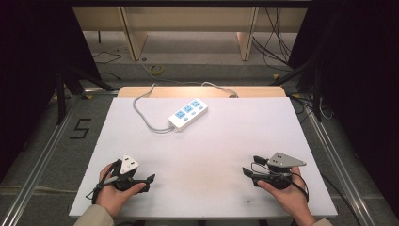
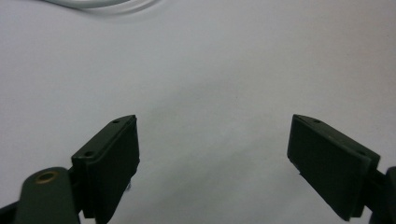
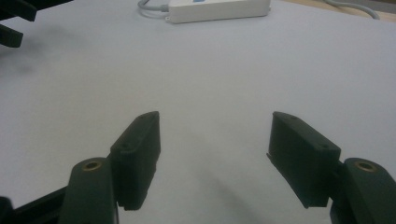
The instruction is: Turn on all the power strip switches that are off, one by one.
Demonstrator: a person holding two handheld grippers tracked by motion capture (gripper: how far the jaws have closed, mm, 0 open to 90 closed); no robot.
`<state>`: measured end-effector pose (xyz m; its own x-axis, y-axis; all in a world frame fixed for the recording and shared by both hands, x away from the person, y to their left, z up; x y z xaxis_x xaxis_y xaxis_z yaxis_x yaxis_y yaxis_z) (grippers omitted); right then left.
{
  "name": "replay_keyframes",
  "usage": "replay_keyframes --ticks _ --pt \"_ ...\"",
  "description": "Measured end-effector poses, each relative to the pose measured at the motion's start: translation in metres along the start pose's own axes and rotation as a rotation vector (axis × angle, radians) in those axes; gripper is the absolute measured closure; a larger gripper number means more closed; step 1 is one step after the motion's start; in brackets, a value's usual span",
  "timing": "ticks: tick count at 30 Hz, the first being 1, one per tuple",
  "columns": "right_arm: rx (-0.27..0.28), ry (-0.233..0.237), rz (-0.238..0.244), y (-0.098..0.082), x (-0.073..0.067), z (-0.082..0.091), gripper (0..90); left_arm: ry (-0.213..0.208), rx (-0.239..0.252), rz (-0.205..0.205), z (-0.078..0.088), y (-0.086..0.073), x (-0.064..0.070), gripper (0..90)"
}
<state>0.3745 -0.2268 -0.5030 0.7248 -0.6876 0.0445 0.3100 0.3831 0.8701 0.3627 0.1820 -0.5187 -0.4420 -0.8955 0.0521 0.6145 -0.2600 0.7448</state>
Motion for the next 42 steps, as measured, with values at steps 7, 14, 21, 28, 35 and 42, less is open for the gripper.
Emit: replay_keyframes --ticks 7,14,21,28,35,42 --pt "-0.004 0.004 0.008 0.0 -0.001 0.0 34.5 0.001 -0.004 -0.006 -0.001 -0.001 -0.001 17.3" --pt "-0.005 0.007 0.018 0.001 -0.004 -0.002 34.4 0.006 0.015 -0.001 -0.001 0.005 -0.003 27.8" --pt "-0.011 0.015 0.023 0.0 -0.004 -0.002 34.5 0.015 0.031 -0.034 -0.007 0.018 -0.005 57.7" --pt "-0.015 0.023 0.029 0.0 -0.008 -0.004 34.4 0.028 0.016 -0.039 -0.012 0.026 -0.008 74.3" --pt "-0.021 0.025 0.027 -0.001 -0.007 -0.004 34.5 0.044 0.0 -0.047 -0.017 0.032 -0.013 89.4" --pt "-0.022 0.027 0.032 -0.001 -0.008 -0.005 34.5 0.035 -0.024 -0.032 -0.021 0.041 -0.014 89.7"
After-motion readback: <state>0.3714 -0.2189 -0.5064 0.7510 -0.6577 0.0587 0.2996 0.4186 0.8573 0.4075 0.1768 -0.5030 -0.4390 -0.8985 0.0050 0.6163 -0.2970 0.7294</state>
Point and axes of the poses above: each handheld gripper's, and its own axes: z roughly backward along the jaws, y roughly out of its top, x roughly to its right, the point moved 6 cm from there along -z, roughly forward along the jaws, and after that the axes turned 7 degrees about z, right-handed, at the moved point
